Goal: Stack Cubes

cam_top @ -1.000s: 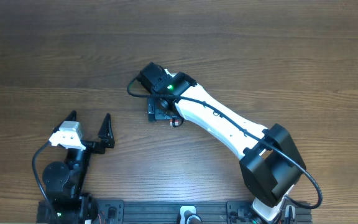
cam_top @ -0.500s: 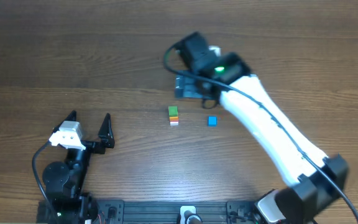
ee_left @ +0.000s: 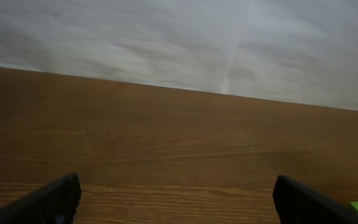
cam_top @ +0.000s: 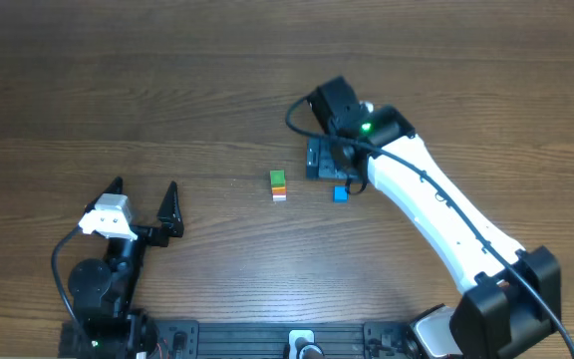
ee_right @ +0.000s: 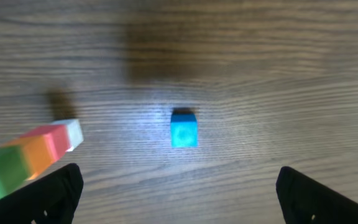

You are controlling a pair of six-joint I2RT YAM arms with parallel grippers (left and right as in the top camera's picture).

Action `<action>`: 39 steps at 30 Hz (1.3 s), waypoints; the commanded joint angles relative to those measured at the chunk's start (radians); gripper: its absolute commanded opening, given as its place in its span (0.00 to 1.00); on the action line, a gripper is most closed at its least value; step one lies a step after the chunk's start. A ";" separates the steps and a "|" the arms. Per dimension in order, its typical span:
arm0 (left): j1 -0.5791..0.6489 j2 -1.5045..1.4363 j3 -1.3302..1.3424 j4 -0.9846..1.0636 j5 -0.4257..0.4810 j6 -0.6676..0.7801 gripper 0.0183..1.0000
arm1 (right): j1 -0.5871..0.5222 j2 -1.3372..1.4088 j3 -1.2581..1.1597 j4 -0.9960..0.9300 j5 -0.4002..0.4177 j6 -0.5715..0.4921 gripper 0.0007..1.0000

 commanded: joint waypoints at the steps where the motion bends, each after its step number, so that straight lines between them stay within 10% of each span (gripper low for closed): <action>1: 0.006 -0.007 -0.006 0.002 0.013 0.014 1.00 | -0.015 -0.001 -0.128 0.086 -0.016 -0.008 0.99; 39: 0.006 -0.007 -0.006 0.002 0.013 0.014 1.00 | -0.015 0.158 -0.291 0.340 -0.043 -0.027 0.68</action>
